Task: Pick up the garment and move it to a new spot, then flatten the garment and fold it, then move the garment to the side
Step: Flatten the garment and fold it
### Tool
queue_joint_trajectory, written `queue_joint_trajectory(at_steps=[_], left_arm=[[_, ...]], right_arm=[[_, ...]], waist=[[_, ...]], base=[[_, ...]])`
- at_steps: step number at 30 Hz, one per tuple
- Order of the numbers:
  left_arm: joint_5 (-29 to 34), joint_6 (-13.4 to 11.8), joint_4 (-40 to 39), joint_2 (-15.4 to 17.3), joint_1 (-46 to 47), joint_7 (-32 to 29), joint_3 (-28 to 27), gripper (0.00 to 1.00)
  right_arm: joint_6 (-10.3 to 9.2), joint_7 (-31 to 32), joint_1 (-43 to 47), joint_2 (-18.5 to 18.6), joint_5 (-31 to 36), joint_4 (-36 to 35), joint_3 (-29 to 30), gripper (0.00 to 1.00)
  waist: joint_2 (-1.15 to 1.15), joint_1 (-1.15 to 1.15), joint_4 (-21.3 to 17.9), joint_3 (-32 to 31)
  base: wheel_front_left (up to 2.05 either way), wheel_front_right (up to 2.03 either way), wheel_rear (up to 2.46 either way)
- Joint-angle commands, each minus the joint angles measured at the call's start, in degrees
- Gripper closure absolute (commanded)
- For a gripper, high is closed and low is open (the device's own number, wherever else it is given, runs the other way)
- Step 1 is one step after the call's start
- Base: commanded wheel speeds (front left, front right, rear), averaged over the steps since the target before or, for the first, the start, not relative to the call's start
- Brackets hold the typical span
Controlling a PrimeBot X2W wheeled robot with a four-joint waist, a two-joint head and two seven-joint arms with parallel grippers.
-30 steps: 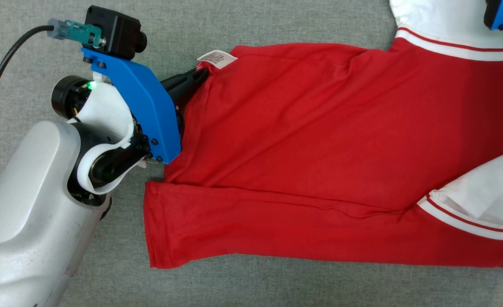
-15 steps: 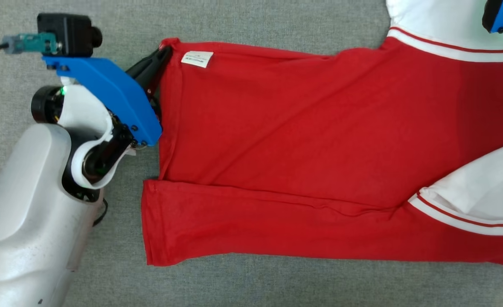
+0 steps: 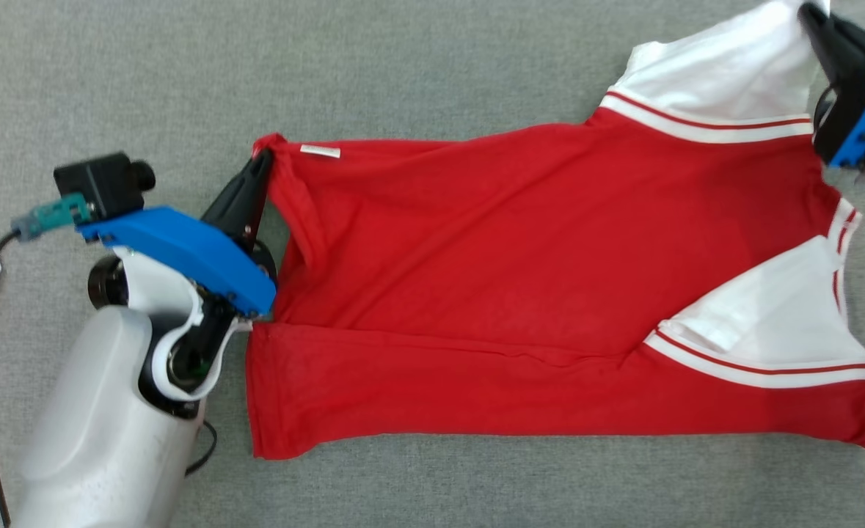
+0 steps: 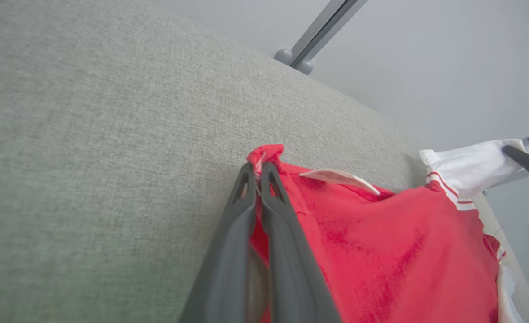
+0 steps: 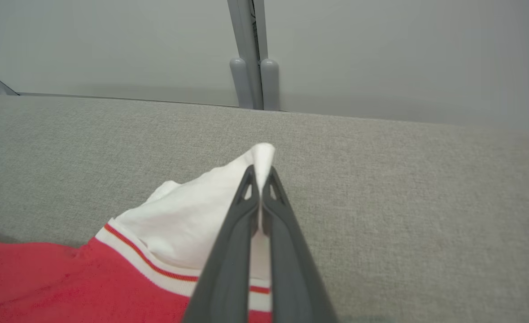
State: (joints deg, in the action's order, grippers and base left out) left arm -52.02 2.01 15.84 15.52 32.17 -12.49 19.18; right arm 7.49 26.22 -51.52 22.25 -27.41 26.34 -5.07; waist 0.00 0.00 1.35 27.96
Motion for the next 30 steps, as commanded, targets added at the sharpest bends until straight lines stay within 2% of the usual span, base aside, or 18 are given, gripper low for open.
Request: queue_joint_trajectory(at_steps=[1,10,15,26,30], left_arm=[[-0.3,0.2,0.0,-0.2,-0.8,0.6,-0.3,1.00],[1.1,3.1,-1.4,0.8,-8.8,8.3,-0.1,1.00],[3.2,4.2,-0.2,2.0,-10.7,10.9,1.7,1.00],[5.4,5.0,2.2,3.3,-15.0,16.5,3.9,1.00],[5.8,4.5,3.4,3.3,-16.7,17.8,4.2,1.00]], right_arm=[[0.01,-0.4,1.5,0.6,-0.5,-0.7,0.0,1.00],[0.01,-2.2,16.6,2.6,-5.8,-9.8,1.9,1.00],[0.02,-1.8,24.9,0.2,-8.3,-14.3,4.6,1.00],[0.02,1.4,39.7,-4.9,-5.7,-25.0,10.8,1.00],[0.02,3.5,43.6,-7.2,-5.0,-27.9,12.7,1.00]], waist=[[0.00,0.00,-1.2,-1.4],[0.00,0.00,-1.9,-6.4],[0.00,0.00,-2.2,-7.7],[0.00,0.00,-3.7,-10.6],[0.00,0.00,-4.2,-11.6]], base=[[0.00,0.00,0.00],[0.00,0.00,0.00],[0.00,0.00,0.00],[0.00,0.00,0.00],[0.00,0.00,0.00]])
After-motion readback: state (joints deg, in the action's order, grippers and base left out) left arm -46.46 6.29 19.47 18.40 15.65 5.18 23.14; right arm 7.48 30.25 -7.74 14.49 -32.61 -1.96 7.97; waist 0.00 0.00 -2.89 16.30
